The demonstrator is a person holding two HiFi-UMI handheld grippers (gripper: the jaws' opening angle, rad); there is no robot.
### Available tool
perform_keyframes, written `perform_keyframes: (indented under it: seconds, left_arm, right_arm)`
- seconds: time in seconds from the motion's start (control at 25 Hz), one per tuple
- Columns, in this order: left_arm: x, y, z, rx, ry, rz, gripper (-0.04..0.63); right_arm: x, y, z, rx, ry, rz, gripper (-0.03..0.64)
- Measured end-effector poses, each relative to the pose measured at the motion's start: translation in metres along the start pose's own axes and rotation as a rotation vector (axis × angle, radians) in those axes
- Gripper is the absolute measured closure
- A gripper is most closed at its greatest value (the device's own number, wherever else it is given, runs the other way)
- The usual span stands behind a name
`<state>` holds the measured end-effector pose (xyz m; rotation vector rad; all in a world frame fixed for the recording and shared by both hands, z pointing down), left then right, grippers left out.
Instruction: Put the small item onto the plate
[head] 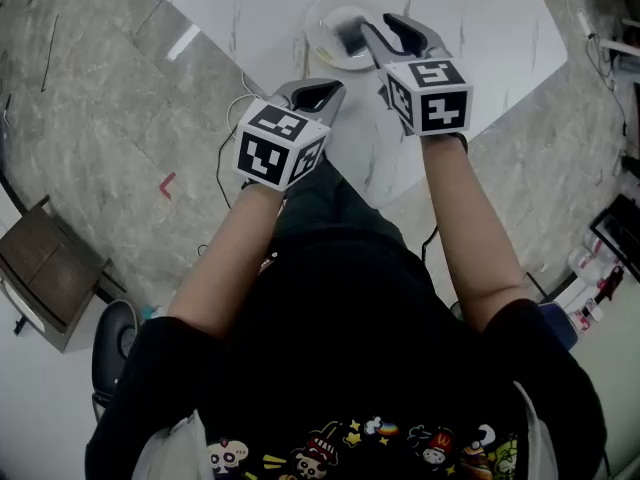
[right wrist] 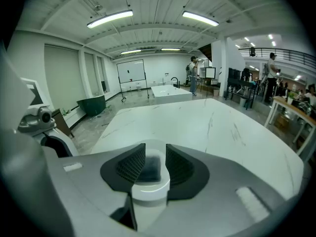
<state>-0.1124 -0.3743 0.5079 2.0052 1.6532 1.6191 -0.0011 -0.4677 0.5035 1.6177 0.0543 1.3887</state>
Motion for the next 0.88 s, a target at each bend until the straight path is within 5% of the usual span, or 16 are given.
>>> perform_keyframes:
  seconds: [0.48, 0.88]
  left_arm:
    - [-0.029, -0.029, -0.009, -0.085, 0.060, 0.053, 0.595]
    - [-0.035, -0.058, -0.007, -0.135, 0.102, 0.082, 0.595]
  right_arm:
    - [0.006, -0.101, 0.012, 0.187, 0.088, 0.178, 0.591]
    - [0.014, -0.134, -0.004, 0.178, 0.085, 0.210, 0.591]
Point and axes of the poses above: the fingertips, and each gripper's own axes: y forward along the fingers, z to its right, x out of its underside, the point moved 6 cm from there along -y, backward along the fingers, and after that the axes turned 3 degrees about -x, right-handed, at the moved point
